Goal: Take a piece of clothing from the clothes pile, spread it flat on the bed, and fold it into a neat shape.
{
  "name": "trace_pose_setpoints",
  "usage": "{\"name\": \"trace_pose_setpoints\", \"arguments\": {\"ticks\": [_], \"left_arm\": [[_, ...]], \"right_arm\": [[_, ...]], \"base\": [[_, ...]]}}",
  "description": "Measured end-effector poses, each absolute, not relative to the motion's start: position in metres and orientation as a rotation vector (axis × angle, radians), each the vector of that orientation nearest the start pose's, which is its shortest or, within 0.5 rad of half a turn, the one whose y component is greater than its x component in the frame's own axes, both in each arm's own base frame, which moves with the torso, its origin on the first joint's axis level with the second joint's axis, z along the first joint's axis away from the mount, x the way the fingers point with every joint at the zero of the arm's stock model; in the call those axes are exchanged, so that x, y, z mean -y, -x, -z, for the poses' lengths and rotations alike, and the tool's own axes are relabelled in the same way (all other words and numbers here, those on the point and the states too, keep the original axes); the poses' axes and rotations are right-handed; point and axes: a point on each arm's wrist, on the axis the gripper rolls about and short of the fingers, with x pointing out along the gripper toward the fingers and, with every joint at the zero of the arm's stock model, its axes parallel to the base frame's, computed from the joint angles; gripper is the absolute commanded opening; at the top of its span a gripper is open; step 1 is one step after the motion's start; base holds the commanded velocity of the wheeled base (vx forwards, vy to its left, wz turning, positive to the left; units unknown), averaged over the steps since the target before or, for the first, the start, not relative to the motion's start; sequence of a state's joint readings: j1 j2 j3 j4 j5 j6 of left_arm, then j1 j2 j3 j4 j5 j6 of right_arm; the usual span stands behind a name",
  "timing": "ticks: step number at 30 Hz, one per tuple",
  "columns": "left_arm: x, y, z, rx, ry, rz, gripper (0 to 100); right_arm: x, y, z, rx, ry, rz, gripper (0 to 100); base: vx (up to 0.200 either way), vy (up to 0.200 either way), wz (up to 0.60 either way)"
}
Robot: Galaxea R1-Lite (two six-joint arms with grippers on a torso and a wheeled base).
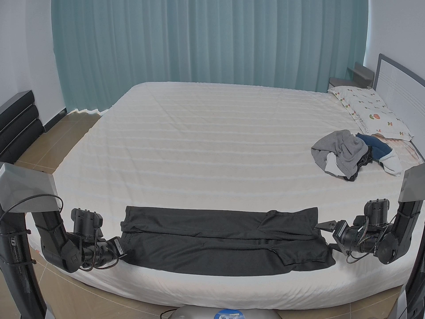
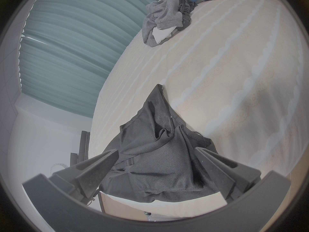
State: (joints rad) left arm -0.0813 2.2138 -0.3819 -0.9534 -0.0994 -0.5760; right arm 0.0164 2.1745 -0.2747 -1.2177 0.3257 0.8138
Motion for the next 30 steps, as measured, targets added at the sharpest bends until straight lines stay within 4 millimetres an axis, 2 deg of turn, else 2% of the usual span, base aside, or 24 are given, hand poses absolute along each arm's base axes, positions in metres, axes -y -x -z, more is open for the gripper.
{"name": "trace_pose_setpoints", "arguments": {"ticks": [9, 18, 19, 26, 30], "left_arm": [[0.018, -0.27, 0.028, -0.91, 0.495, -0.094, 0], [0.013, -0.269, 0.029, -0.909, 0.477, -0.123, 0], [0.013, -0.269, 0.029, -0.909, 0.478, -0.123, 100], [0.013, -0.269, 0.028, -0.905, 0.477, -0.121, 100], [0.013, -0.271, 0.026, -0.89, 0.479, -0.115, 100]], "right_arm": [[-0.013, -0.26, 0.005, -0.783, -0.866, -0.038, 100], [-0.026, -0.245, -0.01, -0.785, -0.835, -0.1, 100], [-0.027, -0.244, -0.011, -0.786, -0.834, -0.102, 100], [-0.035, -0.239, -0.013, -0.786, -0.8, -0.082, 100], [-0.048, -0.236, -0.011, -0.789, -0.749, -0.048, 100]], "base": [[0.0, 0.0, 0.0], [0.0, 0.0, 0.0], [0.0, 0.0, 0.0], [0.0, 0.0, 0.0], [0.0, 0.0, 0.0]]}}
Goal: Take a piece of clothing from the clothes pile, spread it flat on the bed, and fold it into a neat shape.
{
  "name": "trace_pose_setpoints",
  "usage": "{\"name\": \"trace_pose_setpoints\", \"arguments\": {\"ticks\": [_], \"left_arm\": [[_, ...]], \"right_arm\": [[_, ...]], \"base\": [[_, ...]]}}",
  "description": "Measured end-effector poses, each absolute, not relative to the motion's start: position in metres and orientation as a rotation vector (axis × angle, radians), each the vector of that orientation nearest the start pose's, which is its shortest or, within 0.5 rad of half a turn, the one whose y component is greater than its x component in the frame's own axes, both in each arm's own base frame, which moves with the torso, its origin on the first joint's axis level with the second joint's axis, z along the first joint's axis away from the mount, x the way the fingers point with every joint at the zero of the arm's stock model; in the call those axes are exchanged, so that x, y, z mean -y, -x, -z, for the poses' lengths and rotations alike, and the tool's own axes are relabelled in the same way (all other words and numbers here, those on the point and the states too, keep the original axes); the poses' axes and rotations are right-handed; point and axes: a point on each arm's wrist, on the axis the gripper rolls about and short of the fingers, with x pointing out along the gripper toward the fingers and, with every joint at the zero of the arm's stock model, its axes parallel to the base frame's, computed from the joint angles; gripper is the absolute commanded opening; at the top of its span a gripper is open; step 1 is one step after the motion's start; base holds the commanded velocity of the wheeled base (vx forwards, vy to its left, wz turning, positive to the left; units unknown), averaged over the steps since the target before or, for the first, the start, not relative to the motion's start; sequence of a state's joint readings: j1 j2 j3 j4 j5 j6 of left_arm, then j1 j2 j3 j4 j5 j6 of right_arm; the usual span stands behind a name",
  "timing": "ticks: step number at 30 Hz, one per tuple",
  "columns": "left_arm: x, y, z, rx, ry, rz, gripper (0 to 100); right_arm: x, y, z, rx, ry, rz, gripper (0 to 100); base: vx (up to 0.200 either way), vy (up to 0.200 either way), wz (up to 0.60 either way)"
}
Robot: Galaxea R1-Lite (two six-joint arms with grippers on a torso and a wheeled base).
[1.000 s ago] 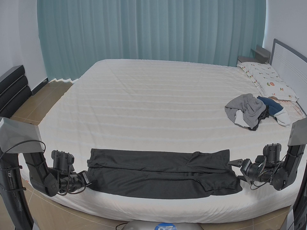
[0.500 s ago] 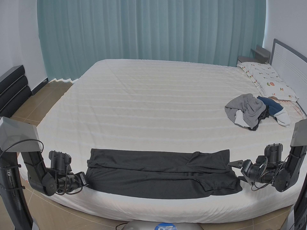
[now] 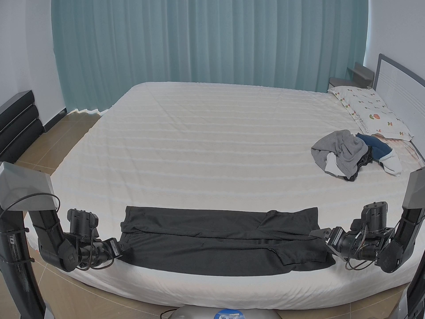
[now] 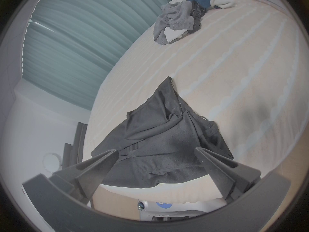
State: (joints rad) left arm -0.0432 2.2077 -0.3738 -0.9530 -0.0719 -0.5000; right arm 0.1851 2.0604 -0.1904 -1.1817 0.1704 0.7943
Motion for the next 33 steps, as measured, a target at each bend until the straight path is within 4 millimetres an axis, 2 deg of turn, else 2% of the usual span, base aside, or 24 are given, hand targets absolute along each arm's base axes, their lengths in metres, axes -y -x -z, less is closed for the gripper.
{"name": "trace_pose_setpoints", "arguments": {"ticks": [3, 9, 16, 33], "left_arm": [[0.014, -0.271, 0.02, -0.872, 0.488, -0.092, 100], [0.015, -0.27, 0.014, -0.859, 0.5, -0.058, 100], [0.015, -0.271, 0.012, -0.851, 0.501, -0.054, 100], [0.013, -0.28, 0.01, -0.822, 0.516, -0.06, 100]], "right_arm": [[-0.059, -0.232, -0.009, -0.81, -0.721, -0.061, 100], [-0.072, -0.226, -0.002, -0.864, -0.689, -0.073, 100], [-0.082, -0.227, 0.005, -0.891, -0.718, -0.055, 100], [-0.096, -0.257, 0.014, -0.788, -0.827, 0.069, 100]], "base": [[0.0, 0.0, 0.0], [-0.2, 0.0, 0.0], [0.0, 0.0, 0.0], [0.0, 0.0, 0.0]]}}
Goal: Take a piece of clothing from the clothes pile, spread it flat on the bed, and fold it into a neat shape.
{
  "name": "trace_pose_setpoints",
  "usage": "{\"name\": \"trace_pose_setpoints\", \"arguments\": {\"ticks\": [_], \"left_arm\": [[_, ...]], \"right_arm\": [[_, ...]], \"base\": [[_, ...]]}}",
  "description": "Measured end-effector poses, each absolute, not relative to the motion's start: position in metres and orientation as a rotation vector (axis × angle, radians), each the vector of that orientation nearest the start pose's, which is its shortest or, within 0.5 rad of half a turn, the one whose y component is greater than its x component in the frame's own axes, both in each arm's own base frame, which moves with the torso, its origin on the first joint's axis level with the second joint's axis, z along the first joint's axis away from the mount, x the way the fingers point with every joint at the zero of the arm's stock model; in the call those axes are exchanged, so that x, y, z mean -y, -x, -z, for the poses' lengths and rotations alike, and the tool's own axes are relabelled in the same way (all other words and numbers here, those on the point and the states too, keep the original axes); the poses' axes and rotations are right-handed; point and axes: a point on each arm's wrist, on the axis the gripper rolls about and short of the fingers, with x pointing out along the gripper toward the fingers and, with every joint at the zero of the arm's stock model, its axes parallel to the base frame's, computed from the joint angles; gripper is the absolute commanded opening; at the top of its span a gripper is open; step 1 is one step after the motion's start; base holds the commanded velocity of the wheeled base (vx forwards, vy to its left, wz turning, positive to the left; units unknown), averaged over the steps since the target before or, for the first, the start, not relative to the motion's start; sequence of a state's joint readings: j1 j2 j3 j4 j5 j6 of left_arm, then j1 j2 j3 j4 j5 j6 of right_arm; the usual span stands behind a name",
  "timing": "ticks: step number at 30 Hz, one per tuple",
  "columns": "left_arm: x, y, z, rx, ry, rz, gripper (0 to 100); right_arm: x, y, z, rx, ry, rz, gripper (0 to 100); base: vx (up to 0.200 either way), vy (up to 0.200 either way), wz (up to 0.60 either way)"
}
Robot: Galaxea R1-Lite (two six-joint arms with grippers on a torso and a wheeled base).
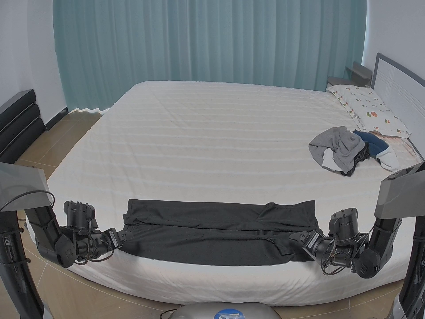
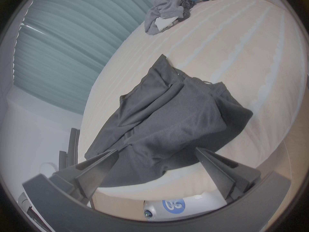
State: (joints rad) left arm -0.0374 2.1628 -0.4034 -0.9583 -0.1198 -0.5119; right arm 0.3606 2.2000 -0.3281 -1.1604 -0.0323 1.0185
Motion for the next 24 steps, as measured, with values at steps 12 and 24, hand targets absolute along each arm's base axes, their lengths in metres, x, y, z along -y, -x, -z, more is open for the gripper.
{"name": "trace_pose_setpoints", "arguments": {"ticks": [12, 24], "left_arm": [[0.012, -0.28, 0.011, -0.823, 0.516, -0.065, 100], [0.011, -0.282, 0.014, -0.826, 0.516, -0.073, 100]], "right_arm": [[-0.099, -0.258, 0.021, -0.787, -0.802, 0.111, 0], [-0.105, -0.25, 0.018, -0.783, -0.754, 0.105, 0]], "base": [[0.0, 0.0, 0.0], [0.0, 0.0, 0.0]]}}
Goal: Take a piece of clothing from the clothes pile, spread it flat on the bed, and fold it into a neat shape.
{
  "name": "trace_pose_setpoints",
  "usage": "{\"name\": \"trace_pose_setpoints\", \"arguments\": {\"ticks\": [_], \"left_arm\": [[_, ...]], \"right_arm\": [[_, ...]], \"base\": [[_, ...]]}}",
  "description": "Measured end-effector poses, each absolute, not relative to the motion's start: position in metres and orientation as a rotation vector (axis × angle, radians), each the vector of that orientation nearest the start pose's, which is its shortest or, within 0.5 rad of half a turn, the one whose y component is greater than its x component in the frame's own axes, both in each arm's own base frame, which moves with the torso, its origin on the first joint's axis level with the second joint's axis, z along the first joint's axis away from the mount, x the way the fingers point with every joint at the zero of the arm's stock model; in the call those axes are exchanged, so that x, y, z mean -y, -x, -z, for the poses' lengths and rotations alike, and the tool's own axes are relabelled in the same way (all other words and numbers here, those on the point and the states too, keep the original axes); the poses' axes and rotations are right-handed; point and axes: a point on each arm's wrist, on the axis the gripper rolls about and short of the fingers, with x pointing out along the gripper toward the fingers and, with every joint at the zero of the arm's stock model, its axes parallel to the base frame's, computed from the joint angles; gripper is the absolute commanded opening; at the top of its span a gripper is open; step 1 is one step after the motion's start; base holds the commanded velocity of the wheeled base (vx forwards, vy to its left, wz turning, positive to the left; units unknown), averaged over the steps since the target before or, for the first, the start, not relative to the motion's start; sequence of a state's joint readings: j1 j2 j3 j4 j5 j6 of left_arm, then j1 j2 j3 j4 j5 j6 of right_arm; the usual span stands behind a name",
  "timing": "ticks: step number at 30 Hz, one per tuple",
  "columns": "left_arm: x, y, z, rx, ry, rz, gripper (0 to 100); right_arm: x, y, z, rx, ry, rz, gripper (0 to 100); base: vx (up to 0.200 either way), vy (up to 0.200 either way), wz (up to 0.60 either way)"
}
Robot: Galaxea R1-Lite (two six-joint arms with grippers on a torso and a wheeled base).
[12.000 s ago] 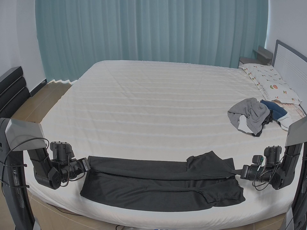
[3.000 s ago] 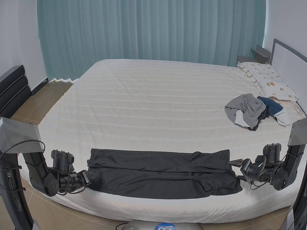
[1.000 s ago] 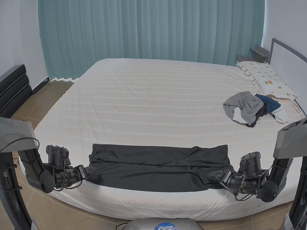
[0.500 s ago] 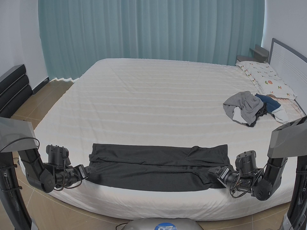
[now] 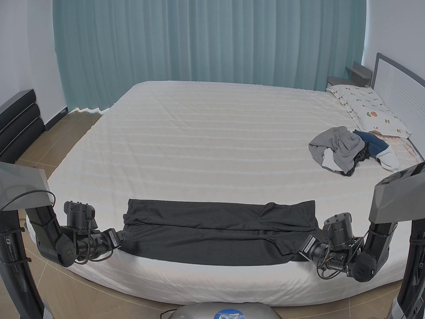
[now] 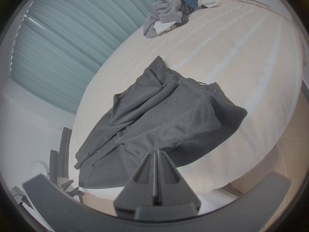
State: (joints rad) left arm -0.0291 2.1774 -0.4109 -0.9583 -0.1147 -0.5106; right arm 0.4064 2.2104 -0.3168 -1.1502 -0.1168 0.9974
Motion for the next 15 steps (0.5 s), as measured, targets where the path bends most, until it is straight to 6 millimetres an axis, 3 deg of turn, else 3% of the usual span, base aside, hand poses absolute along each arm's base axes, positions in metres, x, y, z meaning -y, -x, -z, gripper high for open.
{"name": "trace_pose_setpoints", "arguments": {"ticks": [6, 7, 15], "left_arm": [[0.011, -0.282, 0.014, -0.827, 0.516, -0.073, 100], [0.011, -0.282, 0.014, -0.827, 0.516, -0.073, 100], [0.011, -0.282, 0.014, -0.825, 0.519, -0.071, 100]], "right_arm": [[-0.103, -0.249, 0.014, -0.767, -0.759, 0.099, 0], [-0.102, -0.25, 0.013, -0.762, -0.761, 0.099, 100], [-0.092, -0.261, -0.005, -0.703, -0.848, 0.037, 100]], "base": [[0.0, 0.0, 0.0], [0.0, 0.0, 0.0], [0.0, 0.0, 0.0]]}}
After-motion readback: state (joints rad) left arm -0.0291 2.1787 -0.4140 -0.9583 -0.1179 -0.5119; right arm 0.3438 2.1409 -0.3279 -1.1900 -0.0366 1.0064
